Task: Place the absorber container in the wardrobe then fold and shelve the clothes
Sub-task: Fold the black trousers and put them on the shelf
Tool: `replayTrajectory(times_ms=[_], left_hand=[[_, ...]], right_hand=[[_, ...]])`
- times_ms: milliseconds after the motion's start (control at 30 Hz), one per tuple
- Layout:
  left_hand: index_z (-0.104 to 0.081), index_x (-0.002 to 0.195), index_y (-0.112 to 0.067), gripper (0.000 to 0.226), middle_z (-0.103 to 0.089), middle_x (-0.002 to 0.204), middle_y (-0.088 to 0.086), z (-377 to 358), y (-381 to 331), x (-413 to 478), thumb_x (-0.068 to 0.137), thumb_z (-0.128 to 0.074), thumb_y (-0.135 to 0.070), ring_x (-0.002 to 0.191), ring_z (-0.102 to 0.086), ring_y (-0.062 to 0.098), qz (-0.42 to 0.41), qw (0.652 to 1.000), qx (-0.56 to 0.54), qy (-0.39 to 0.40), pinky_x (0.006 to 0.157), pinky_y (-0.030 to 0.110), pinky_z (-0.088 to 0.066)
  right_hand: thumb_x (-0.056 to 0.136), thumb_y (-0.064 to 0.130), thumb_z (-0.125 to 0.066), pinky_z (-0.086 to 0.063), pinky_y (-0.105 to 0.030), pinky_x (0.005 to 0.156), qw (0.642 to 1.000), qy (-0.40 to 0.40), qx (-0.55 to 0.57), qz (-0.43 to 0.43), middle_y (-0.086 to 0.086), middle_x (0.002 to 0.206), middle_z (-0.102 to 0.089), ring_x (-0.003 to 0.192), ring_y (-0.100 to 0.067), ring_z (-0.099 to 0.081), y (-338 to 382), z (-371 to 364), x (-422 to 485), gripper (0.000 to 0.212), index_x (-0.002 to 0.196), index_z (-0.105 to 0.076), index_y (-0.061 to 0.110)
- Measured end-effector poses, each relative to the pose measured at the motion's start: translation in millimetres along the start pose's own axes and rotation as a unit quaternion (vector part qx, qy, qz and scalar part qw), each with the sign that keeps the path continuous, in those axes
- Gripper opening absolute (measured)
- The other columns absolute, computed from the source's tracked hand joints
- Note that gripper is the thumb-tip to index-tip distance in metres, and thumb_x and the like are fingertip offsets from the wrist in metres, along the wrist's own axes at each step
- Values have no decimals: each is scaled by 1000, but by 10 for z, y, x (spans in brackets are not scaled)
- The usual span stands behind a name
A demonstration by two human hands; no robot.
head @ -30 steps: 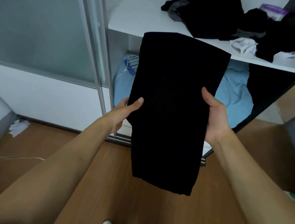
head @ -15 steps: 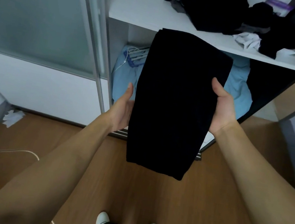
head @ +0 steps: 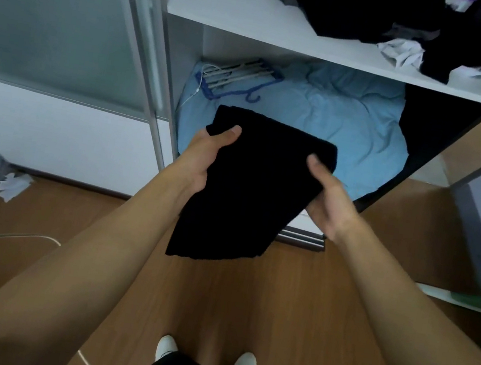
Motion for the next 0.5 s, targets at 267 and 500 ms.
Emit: replayTrajectory(times_ms=[267,500], left_hand=[[-59,127,-14,78,-77,106,3,361,-48,39,65,-84,-54,94,-75,19,9,985,140,-103,71,27,-57],[-36,146,-44,84,-49,145,-9,312,134,-22,76,-83,-41,124,-57,9,-50,969,237,-39,99,26,-50]], right_hand=[[96,18,-66,-62,-32,71,990,-127,-55,7,-8,93,-78,84,-22,-75,28,-182,80,18,108,-70,6],[95,17,-65,-60,-31,59,988,-124,-37,-84,-5,81,-77,67,-19,-74,159,-114,152,9,97,-69,9]])
Point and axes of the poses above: each hand's wrist, its own x-axis towards the middle knuckle, its own z-axis out of the back of the hand, y = z × x, the point moved 3 cm from there along x, towards the middle knuckle
